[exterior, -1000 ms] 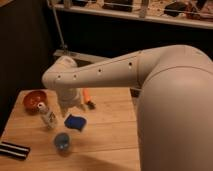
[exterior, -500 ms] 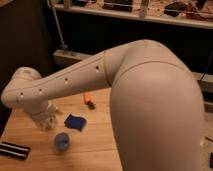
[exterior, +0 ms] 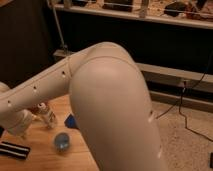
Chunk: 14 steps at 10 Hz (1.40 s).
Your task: Place the eraser in the ceramic cup
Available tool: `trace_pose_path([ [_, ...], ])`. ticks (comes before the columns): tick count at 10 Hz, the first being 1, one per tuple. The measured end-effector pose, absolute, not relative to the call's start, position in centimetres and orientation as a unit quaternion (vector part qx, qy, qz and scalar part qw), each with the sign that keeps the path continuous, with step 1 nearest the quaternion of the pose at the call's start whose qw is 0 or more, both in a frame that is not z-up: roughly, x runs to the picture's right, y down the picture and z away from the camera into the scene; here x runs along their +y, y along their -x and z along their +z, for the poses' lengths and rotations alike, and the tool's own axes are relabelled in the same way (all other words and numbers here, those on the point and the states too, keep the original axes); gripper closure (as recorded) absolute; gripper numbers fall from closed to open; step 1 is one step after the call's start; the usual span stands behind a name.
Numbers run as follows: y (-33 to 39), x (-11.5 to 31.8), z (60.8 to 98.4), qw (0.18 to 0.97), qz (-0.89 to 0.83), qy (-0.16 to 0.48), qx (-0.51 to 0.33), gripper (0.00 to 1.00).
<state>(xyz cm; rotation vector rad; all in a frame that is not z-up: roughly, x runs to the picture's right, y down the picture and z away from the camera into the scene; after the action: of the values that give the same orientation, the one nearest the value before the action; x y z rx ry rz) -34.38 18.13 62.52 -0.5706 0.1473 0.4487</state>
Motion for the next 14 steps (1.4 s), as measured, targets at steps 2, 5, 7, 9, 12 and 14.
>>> trace_pose_path([
  [2, 37.0, 19.0, 62.8, 0.933, 0.204, 0.29, 0.064, 0.35],
  [5, 40.8, 20.3, 63.6, 0.933, 0.183, 0.305, 0.048, 0.35],
  [7, 43.0, 21.4, 64.2, 0.934, 0.162, 0.315, 0.032, 0.35],
  [9, 44.6, 22.6, 64.9, 0.936, 0.14, 0.321, 0.02, 0.35],
  [12, 46.6, 24.6, 66.2, 0.942, 0.112, 0.316, 0.012, 0.35],
  [14, 48.4, 25.9, 66.7, 0.946, 0.093, 0.309, 0.002, 0.35],
])
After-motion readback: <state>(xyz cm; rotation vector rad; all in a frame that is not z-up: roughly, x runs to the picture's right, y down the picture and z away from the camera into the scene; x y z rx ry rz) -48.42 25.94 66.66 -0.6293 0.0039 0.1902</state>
